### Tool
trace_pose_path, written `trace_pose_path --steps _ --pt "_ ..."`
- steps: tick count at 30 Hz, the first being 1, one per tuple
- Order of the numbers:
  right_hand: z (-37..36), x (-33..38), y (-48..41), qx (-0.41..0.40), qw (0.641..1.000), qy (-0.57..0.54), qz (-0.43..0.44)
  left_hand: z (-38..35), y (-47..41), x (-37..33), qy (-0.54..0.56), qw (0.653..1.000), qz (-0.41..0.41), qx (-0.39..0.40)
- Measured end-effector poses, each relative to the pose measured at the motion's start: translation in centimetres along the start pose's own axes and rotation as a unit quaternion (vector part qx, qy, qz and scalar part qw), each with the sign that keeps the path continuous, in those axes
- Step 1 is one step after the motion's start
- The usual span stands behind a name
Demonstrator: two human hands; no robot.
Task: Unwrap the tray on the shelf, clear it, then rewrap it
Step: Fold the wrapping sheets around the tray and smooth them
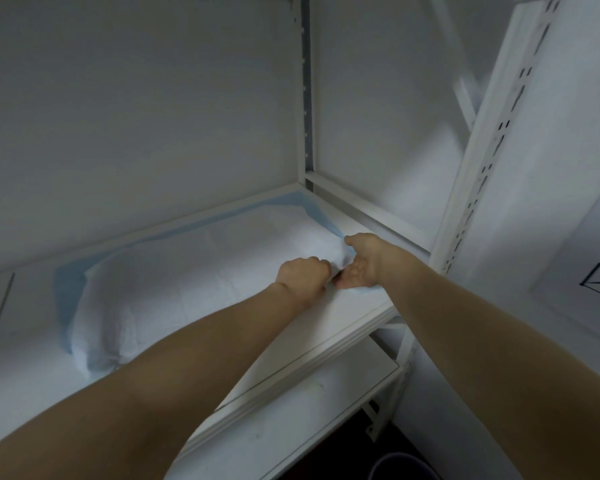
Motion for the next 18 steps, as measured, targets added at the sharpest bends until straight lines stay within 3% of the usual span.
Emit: trace_pose_path --steps 7,15,18 --pt "-1.3 -0.5 -0.4 -0.013 0.991 0.072 0.115 0.1 0.1 0.2 0.014 1.000 0.001 0.000" --pt "-0.9 -0.1 -1.3 -0.054 0.983 0.071 0.158 0.3 0.4 0.4 0.028 0.999 -0.019 0.020" --pt "-0.7 -0.1 -2.6 -0.103 0.971 0.104 0.187 -0.1 0.1 0.5 0.049 0.998 -0.016 0.027"
Point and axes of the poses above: each hand's wrist, its own y-axis away from the middle knuckle, its own z-axis out of the back of the hand, x = y × z, the point moved 4 cm from there along -y, towards the middle knuckle, and after that the axes turned 9 degrees about -x, right-handed, at the moved point
